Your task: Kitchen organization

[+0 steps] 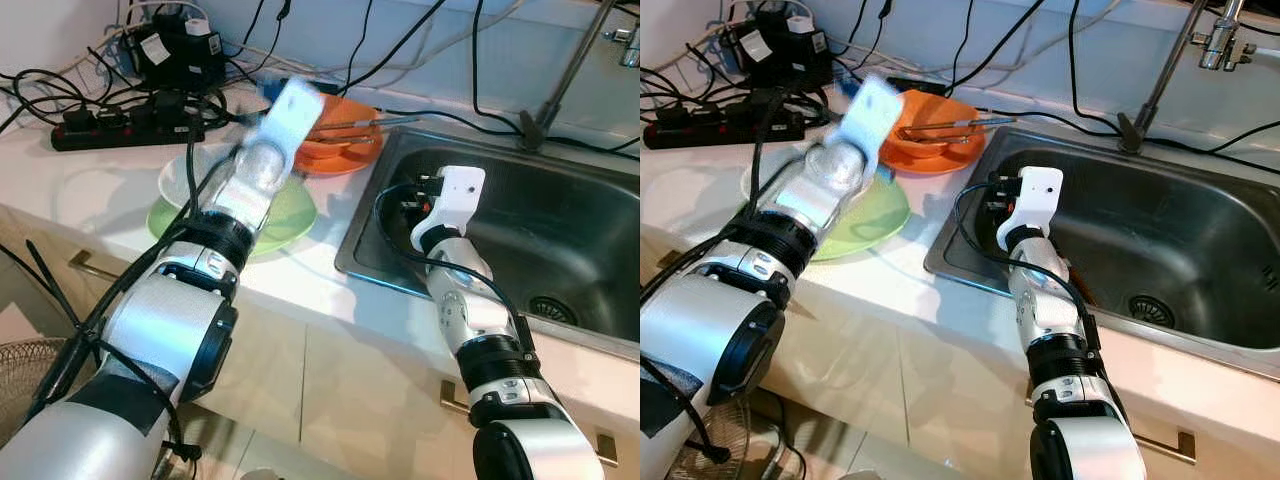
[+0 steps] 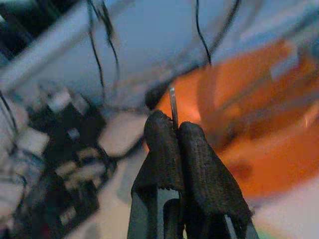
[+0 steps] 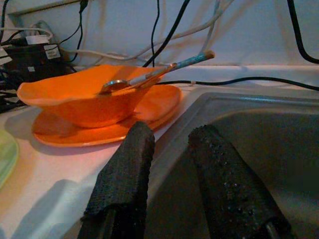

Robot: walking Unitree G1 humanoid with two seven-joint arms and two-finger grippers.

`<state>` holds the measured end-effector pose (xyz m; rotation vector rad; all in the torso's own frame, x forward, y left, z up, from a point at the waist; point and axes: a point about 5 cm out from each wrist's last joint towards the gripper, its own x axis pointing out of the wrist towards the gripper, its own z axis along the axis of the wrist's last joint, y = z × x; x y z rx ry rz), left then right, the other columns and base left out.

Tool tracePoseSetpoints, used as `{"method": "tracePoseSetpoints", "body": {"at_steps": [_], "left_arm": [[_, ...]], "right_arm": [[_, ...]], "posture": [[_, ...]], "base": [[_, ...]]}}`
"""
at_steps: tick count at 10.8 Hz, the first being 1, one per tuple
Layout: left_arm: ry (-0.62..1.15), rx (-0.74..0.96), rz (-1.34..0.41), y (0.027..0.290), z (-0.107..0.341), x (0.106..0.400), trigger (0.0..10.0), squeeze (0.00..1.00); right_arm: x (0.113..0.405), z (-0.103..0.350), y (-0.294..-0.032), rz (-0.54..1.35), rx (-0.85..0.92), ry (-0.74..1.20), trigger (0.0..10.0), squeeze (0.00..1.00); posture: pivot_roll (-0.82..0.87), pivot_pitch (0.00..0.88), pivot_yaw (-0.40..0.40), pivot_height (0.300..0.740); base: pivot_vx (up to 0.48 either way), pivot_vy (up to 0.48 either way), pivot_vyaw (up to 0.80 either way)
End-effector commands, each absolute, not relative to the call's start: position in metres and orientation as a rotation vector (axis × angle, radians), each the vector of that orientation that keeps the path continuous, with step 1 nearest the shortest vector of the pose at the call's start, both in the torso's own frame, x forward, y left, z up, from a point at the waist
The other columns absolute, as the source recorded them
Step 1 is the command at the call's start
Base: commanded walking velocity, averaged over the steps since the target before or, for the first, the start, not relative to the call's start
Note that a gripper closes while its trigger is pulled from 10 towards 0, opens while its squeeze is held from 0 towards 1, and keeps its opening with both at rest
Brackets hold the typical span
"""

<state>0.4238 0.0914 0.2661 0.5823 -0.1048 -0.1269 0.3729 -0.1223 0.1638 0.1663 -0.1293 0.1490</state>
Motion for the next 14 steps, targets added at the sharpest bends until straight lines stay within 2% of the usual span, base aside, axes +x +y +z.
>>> {"method": "tracePoseSetpoints", "body": {"at_steps": [1,2,3,6,7,8,9,11,12,14], "left_arm": [[-0.272,0.544,-0.155,0.077,0.295,0.419,0.0,0.0],[-0.392,0.478,-0.223,0.066,0.311,0.411,9.0,0.0],[-0.459,0.426,-0.25,0.061,0.322,0.404,10.0,0.0],[-0.535,0.346,-0.339,0.05,0.334,0.391,10.0,0.0],[-0.536,0.297,-0.387,0.044,0.333,0.388,10.0,0.0],[-0.52,0.246,-0.439,0.037,0.328,0.385,10.0,0.0],[-0.484,0.168,-0.502,0.03,0.32,0.383,10.0,0.0],[-0.447,0.148,-0.545,0.024,0.31,0.38,10.0,0.0],[-0.433,0.139,-0.562,0.022,0.305,0.378,10.0,0.0],[-0.405,0.126,-0.592,0.021,0.298,0.376,10.0,0.0]], "right_arm": [[0.375,0.169,-0.124,0.142,0.169,-0.14,10.0,0.0],[0.374,0.169,-0.124,0.142,0.171,-0.142,10.0,0.0],[0.375,0.169,-0.124,0.142,0.173,-0.142,10.0,0.0],[0.377,0.172,-0.123,0.147,0.184,-0.151,10.0,0.0],[0.377,0.174,-0.123,0.156,0.192,-0.157,10.0,0.13],[0.378,0.178,-0.128,0.163,0.206,-0.169,10.0,1.0],[0.378,0.183,-0.137,0.183,0.246,-0.18,10.0,1.0],[0.372,0.187,-0.142,0.299,0.221,-0.195,10.0,1.0],[0.37,0.184,-0.152,0.295,0.245,-0.184,10.0,0.0],[0.362,0.183,-0.162,0.38,0.258,-0.175,10.0,0.0]], "posture": [[0.17,0.01,-0.029,0.717],[0.17,0.008,-0.03,0.717],[0.17,0.005,-0.029,0.717],[0.18,0.0,-0.024,0.717],[0.18,0.0,-0.023,0.717],[0.17,0.0,-0.016,0.717],[0.17,0.0,-0.01,0.717],[0.16,0.0,-0.004,0.717],[0.16,0.0,-0.003,0.717],[0.16,0.0,0.004,0.717]], "base": [[0.0,0.0,0.0],[0.0,0.0,0.0],[0.0,0.0,0.0],[0.0,0.0,0.0],[0.0,0.0,0.0],[0.0,0.0,0.0],[0.0,0.0,0.0],[0.0,0.0,0.0],[0.0,0.0,0.0],[0.0,0.0,0.0]]}}
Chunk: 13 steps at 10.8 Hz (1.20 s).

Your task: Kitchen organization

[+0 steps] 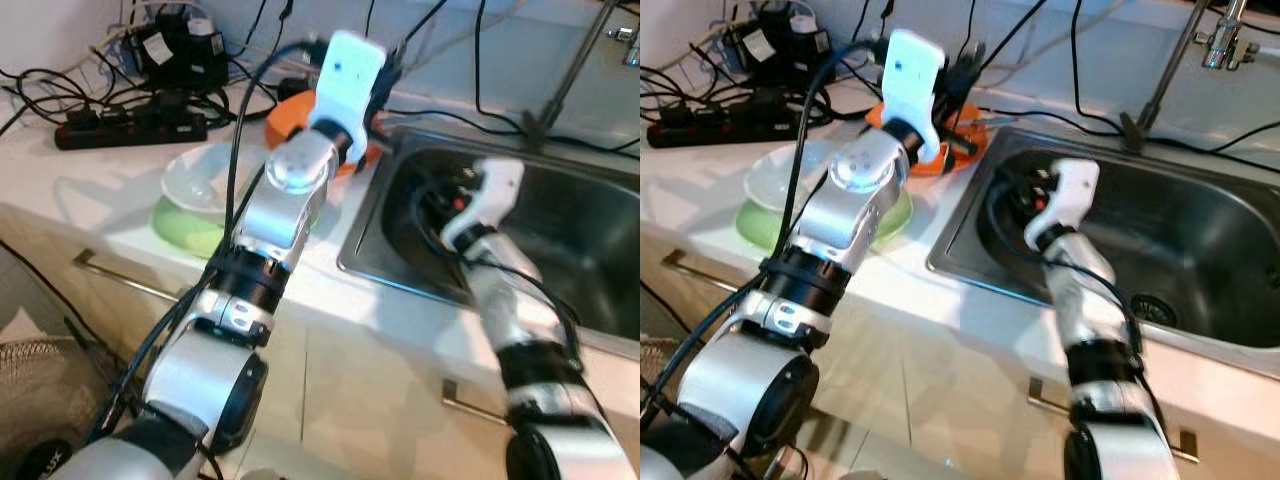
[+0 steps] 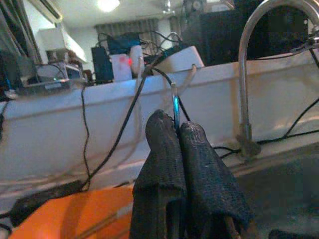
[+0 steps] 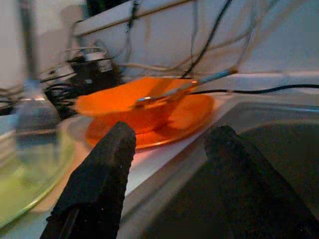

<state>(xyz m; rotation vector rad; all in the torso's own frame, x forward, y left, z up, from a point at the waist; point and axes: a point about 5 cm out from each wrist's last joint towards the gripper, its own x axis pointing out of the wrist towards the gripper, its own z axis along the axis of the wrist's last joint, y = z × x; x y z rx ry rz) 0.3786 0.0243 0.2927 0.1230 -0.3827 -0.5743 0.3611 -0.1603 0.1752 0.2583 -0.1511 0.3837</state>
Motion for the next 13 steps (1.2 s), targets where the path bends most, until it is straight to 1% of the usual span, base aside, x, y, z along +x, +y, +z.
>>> {"method": "tracePoseSetpoints", "body": {"at_steps": [1,3,4,9,13], "left_arm": [[-0.394,0.103,-0.597,0.022,0.296,0.375,10.0,0.0],[-0.369,0.051,-0.632,0.022,0.294,0.374,10.0,0.0],[-0.328,-0.009,-0.698,0.021,0.287,0.37,10.0,0.0],[-0.307,-0.045,-0.759,0.02,0.288,0.367,10.0,0.0],[-0.289,-0.053,-0.786,0.018,0.288,0.366,10.0,0.0]], "right_arm": [[0.358,0.182,-0.162,0.43,0.254,-0.174,10.0,0.0],[0.355,0.182,-0.161,0.454,0.263,-0.172,10.0,0.0],[0.349,0.187,-0.155,0.531,0.287,-0.192,10.0,0.0],[0.337,0.203,-0.139,0.668,0.328,-0.251,10.0,0.0],[0.338,0.204,-0.133,0.677,0.331,-0.251,10.0,0.0]], "posture": [[0.15,0.0,0.005,0.717],[0.15,0.0,0.01,0.717],[0.15,0.0,0.016,0.717],[0.15,0.0,0.03,0.717],[0.15,0.0,0.035,0.717]], "base": [[0.0,0.0,0.0],[0.0,0.0,0.0],[0.0,0.0,0.0],[0.0,0.0,0.0],[0.0,0.0,0.0]]}}
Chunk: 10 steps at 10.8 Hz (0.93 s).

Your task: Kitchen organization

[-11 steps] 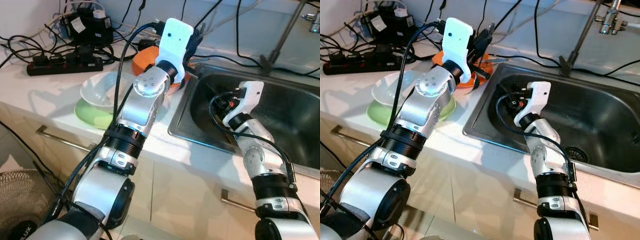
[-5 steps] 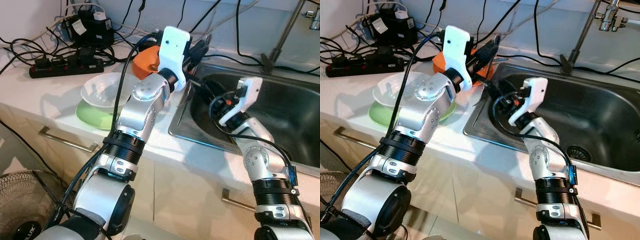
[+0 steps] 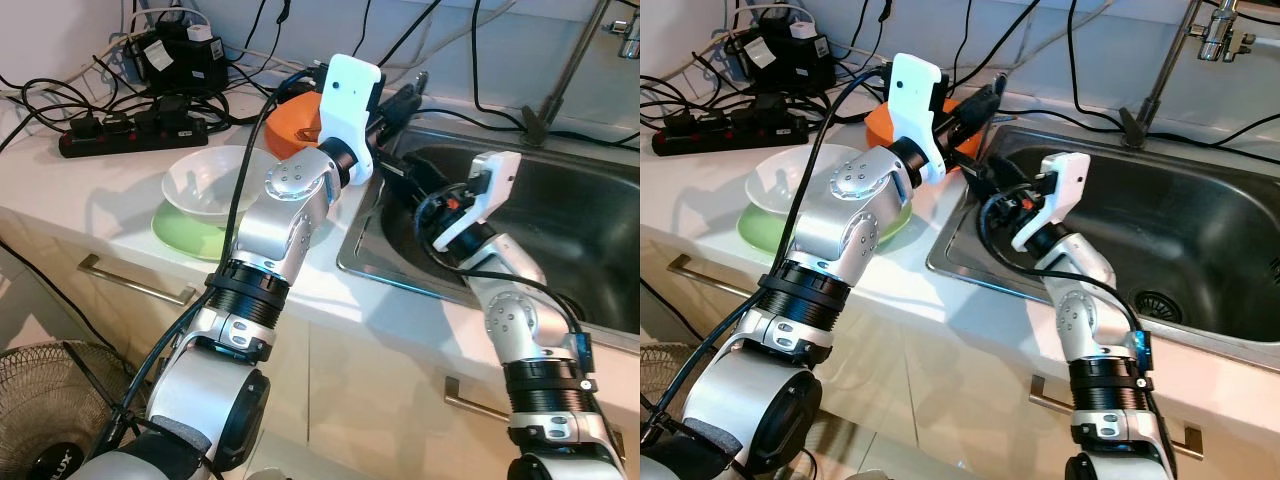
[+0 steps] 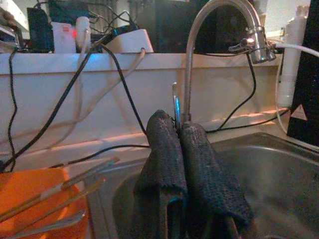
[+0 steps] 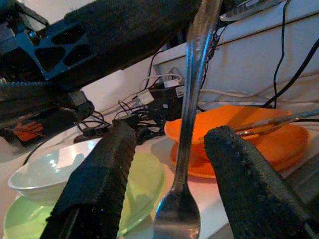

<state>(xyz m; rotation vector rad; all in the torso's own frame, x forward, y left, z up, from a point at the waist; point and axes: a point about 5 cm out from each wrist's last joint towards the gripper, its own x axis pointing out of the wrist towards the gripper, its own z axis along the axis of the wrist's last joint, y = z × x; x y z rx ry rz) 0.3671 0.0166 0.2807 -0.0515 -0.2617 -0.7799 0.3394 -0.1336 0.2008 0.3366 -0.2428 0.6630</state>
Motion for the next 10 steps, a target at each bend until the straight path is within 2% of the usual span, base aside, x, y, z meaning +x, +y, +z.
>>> {"method": "tracePoseSetpoints", "body": {"at_steps": [1,8,9,10], "left_arm": [[-0.281,-0.064,-0.811,0.015,0.287,0.363,10.0,0.0],[-0.251,-0.066,-0.915,0.003,0.283,0.353,10.0,0.0],[-0.248,-0.064,-0.914,0.003,0.283,0.353,10.0,0.0],[-0.246,-0.061,-0.914,0.003,0.283,0.353,10.0,0.0]], "right_arm": [[0.339,0.203,-0.131,0.664,0.333,-0.247,10.0,0.0],[0.34,0.2,-0.121,0.663,0.341,-0.238,10.0,0.0],[0.341,0.2,-0.122,0.656,0.341,-0.239,2.6,0.0],[0.342,0.2,-0.122,0.654,0.339,-0.24,1.4,0.0]], "posture": [[0.15,0.0,0.037,0.717],[0.16,0.0,0.036,0.717],[0.16,0.0,0.036,0.717],[0.16,0.0,0.036,0.717]], "base": [[0.0,0.0,0.0],[0.0,0.0,0.0],[0.0,0.0,0.0],[0.0,0.0,0.0]]}}
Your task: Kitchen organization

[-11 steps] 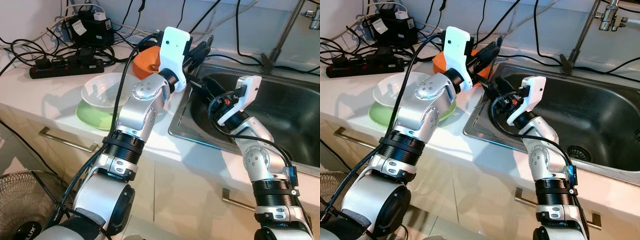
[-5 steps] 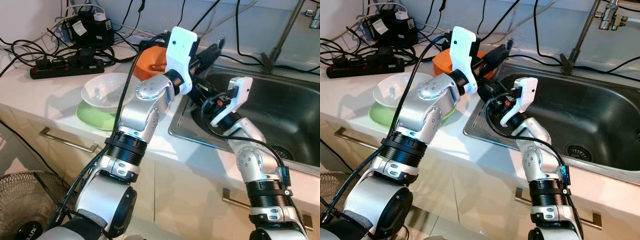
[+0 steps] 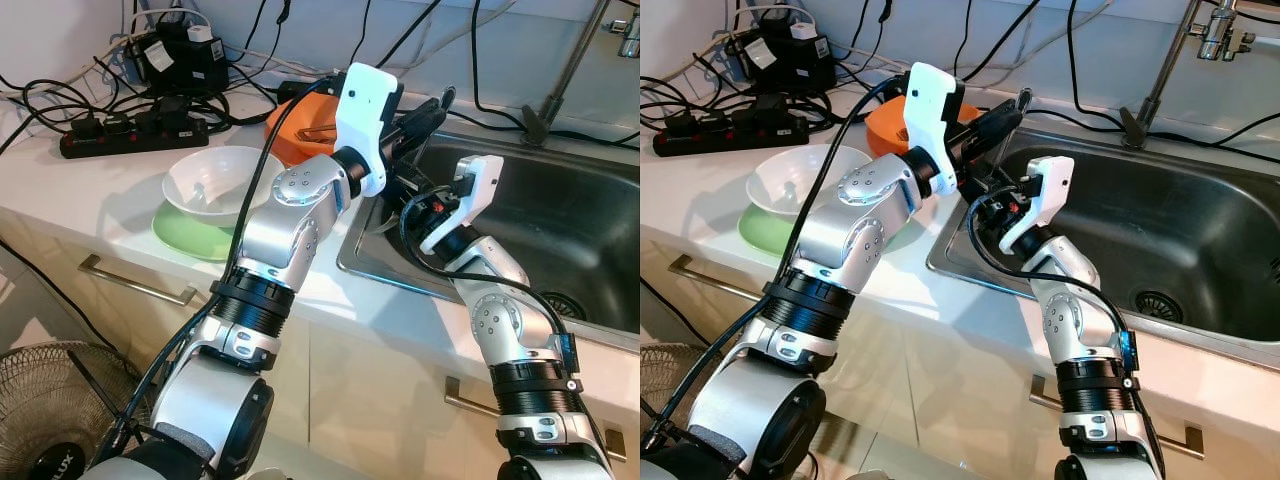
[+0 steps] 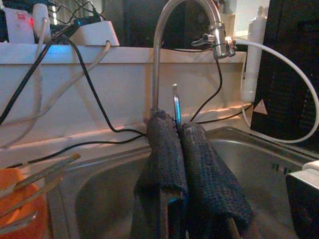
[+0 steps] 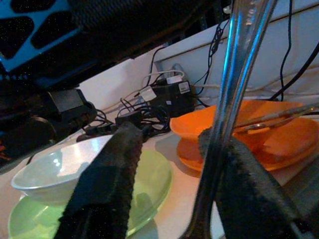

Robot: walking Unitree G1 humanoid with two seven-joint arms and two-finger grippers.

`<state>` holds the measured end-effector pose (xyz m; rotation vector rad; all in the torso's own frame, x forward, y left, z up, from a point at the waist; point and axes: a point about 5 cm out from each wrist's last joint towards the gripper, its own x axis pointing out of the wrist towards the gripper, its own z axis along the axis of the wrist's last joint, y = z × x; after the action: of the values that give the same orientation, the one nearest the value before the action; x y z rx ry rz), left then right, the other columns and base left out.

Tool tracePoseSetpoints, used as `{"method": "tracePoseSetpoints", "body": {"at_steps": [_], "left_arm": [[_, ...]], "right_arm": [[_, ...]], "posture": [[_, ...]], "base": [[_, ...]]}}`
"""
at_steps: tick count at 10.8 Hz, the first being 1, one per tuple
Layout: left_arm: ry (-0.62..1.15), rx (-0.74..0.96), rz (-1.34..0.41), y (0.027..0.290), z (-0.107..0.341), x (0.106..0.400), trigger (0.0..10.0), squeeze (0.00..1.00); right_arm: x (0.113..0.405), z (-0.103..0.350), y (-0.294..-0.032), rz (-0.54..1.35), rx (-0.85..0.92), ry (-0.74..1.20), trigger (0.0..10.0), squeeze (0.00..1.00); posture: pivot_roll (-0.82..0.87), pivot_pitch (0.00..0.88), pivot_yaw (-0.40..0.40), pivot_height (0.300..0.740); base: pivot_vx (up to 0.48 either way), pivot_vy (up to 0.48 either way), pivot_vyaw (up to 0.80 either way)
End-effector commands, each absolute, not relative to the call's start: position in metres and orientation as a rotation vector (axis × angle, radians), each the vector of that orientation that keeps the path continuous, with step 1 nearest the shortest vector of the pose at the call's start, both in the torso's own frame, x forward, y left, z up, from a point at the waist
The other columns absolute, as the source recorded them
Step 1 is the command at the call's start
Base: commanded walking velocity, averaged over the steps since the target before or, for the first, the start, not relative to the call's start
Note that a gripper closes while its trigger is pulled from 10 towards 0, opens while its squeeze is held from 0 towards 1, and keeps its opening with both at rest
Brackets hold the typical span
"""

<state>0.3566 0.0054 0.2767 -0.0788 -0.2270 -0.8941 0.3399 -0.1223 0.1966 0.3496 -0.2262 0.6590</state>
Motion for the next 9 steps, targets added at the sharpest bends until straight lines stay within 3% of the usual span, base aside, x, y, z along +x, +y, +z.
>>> {"method": "tracePoseSetpoints", "body": {"at_steps": [1,9], "left_arm": [[-0.246,-0.06,-0.913,0.0026,0.2825,0.3528,10.0,0.0],[-0.244,-0.086,-0.914,0.0028,0.2823,0.3523,10.0,0.0]], "right_arm": [[0.3421,0.2,-0.1223,0.647,0.34,-0.239,0.1,0.0],[0.3438,0.1992,-0.1205,0.645,0.341,-0.238,0.0,0.0]], "posture": [[0.16,0.0,0.035,0.717],[0.16,0.0,0.029,0.717]], "base": [[0.0,0.0,0.0],[0.0,0.0,0.0]]}}
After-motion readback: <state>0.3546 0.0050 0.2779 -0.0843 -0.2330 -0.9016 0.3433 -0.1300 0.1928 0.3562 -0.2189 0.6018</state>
